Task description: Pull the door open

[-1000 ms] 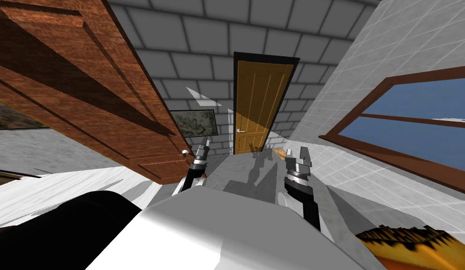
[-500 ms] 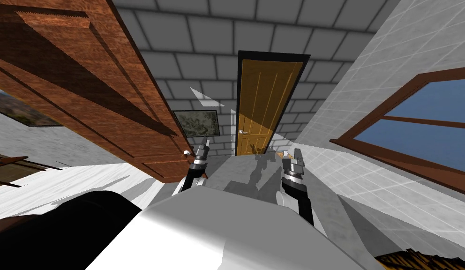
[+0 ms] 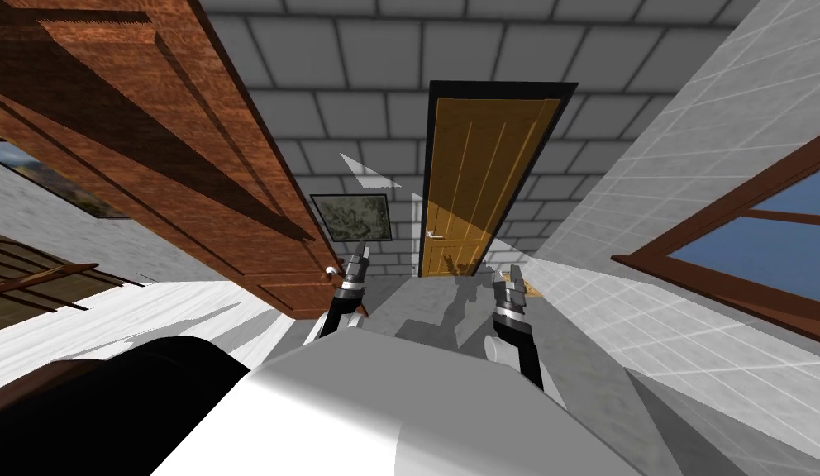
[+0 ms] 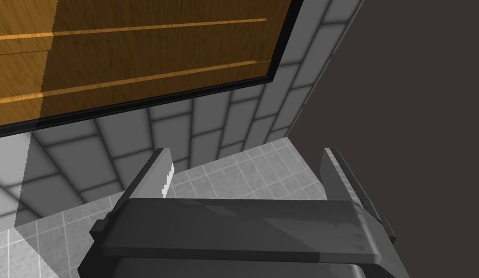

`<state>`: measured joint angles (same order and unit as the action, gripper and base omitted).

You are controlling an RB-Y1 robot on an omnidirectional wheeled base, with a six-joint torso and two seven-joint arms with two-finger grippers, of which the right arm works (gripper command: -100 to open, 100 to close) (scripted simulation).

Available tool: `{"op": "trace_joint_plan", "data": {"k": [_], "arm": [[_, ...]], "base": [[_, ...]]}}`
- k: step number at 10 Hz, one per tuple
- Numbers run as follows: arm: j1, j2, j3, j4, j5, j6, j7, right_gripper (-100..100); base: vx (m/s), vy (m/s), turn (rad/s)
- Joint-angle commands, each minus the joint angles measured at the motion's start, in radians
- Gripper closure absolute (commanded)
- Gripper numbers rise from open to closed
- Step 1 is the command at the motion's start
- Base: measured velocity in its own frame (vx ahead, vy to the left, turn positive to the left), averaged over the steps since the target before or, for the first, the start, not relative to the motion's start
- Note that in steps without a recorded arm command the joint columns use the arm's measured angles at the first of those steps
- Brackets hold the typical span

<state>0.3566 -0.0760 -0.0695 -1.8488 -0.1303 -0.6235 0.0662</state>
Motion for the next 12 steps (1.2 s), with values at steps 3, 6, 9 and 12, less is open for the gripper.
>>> {"op": "trace_joint_plan", "data": {"k": [3, 6, 9, 12], "arm": [[-0.044, -0.012, -0.009, 0.117, -0.004, -0.02, -0.01, -100], [-0.082, -0.023, -0.017, 0.21, -0.008, -0.036, -0.018, -100], [-0.109, -0.029, -0.022, 0.278, -0.011, -0.046, -0.023, -100], [-0.135, -0.036, -0.028, 0.352, -0.013, -0.057, -0.029, -100]], "base": [[0.096, -0.004, 0.131], [0.098, -0.003, 0.125], [0.063, 0.005, 0.09], [0.068, -0.004, 0.081]]}}
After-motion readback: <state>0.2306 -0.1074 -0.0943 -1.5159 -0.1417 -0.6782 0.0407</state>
